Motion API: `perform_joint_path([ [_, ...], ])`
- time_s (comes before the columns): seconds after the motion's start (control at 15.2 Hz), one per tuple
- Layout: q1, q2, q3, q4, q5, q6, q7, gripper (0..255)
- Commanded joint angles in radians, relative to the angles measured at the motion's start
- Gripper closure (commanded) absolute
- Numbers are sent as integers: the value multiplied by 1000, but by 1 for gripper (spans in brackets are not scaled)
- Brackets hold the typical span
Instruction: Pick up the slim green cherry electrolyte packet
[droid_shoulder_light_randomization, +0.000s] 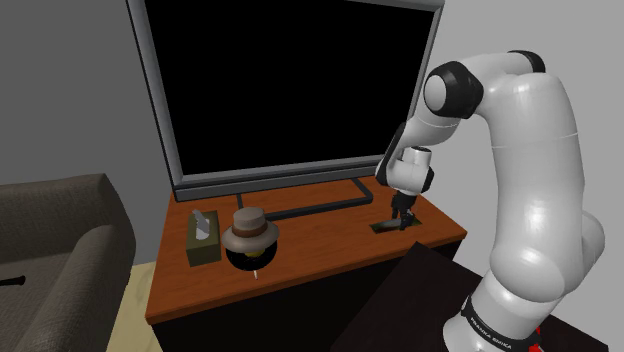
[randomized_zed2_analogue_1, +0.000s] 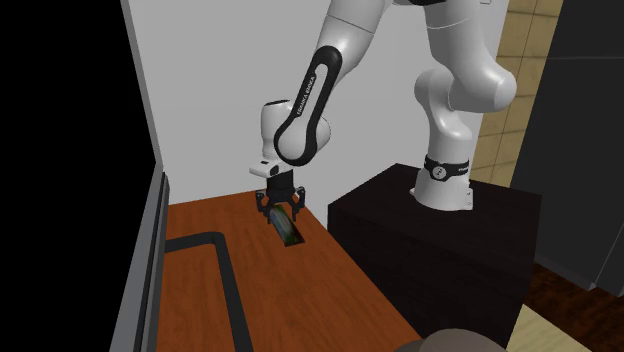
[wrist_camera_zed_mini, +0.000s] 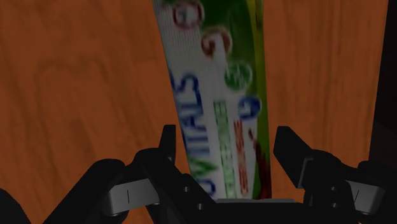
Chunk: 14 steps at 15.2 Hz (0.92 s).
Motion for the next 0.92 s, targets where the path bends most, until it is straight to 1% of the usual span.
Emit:
perform_joint_path([
  [0.0,0,2,1,-1,0,-1,0,255],
  [0.13,-2,5,3,1,2,-1,-1,255],
  [0.86,117,-147,-148,-50,-151,-100,113,255],
])
